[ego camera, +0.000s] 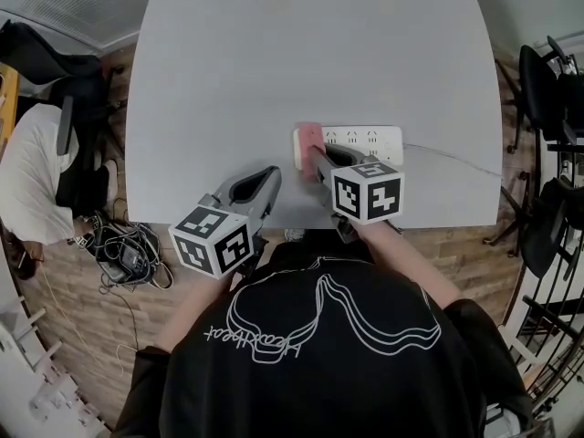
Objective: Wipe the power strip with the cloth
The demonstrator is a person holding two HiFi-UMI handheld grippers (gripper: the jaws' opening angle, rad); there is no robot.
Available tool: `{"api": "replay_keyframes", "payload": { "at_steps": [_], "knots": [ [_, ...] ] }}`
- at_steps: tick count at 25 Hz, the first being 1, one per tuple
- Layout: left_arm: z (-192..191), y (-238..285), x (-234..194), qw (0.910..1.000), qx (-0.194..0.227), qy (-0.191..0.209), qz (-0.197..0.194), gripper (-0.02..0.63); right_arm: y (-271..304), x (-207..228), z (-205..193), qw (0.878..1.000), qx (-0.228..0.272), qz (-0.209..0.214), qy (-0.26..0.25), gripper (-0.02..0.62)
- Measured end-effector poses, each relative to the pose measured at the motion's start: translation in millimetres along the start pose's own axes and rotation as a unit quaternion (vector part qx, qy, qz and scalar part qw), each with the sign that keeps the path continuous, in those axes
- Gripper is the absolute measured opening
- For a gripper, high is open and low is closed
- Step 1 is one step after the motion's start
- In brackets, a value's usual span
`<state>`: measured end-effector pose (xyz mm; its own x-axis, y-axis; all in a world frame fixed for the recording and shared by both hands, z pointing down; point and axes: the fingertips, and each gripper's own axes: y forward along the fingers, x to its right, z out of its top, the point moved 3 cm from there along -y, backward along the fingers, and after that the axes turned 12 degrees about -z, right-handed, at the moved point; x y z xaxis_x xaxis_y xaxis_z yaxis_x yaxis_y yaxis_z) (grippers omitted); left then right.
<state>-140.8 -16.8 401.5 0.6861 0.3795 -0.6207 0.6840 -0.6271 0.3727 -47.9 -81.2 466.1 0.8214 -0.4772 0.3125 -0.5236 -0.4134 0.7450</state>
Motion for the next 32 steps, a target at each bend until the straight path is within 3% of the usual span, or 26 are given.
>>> {"api": "replay_keyframes", "payload": {
  "at_steps": [32],
  "knots": [
    [0.6,52.9,32.5,0.9969,-0.050,0.026,-0.056,0.014,-50.5,105.1,-8.0,0.993,0.037,-0.092,0.063,0.043]
  ]
}}
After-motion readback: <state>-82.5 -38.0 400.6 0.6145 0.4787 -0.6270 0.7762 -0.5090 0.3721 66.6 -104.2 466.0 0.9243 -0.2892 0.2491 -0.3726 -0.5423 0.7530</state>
